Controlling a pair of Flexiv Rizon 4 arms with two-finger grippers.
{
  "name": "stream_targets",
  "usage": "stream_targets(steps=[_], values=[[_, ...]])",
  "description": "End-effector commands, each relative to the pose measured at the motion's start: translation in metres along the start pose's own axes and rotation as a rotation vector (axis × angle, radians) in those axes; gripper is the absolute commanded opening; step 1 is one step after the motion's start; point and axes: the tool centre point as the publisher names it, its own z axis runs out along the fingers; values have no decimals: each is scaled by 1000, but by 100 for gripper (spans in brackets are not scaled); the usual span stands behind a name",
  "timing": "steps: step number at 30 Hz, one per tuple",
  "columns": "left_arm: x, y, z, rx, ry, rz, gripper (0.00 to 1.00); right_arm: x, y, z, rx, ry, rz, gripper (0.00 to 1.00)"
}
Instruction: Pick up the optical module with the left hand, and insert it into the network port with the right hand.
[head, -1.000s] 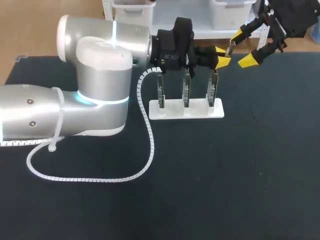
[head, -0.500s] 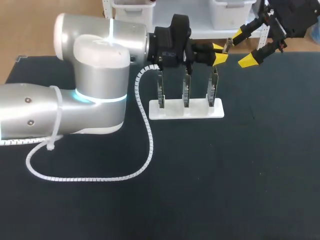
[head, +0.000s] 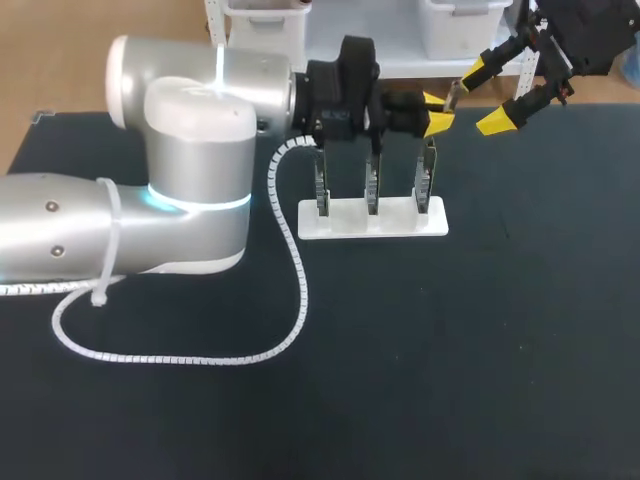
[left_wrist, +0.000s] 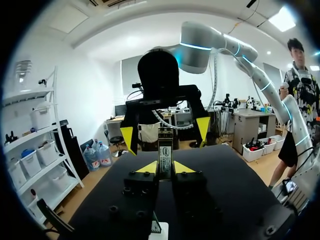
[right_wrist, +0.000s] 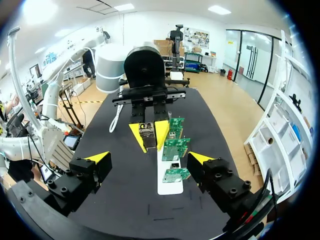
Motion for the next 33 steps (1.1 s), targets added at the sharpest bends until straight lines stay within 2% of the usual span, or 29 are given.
stream_targets(steps=[1, 19, 27, 33], values=[[-2, 4, 0, 11, 11, -2, 0, 0, 3, 0, 6, 1, 1, 100], [-2, 4, 0, 11, 11, -2, 0, -1, 3, 0, 8, -2, -2, 100], [-2, 4, 0, 11, 11, -2, 0, -8, 11, -7, 27, 10, -9, 100], [-2, 4, 0, 11, 11, -2, 0, -22, 14, -9, 53, -2, -54, 100]])
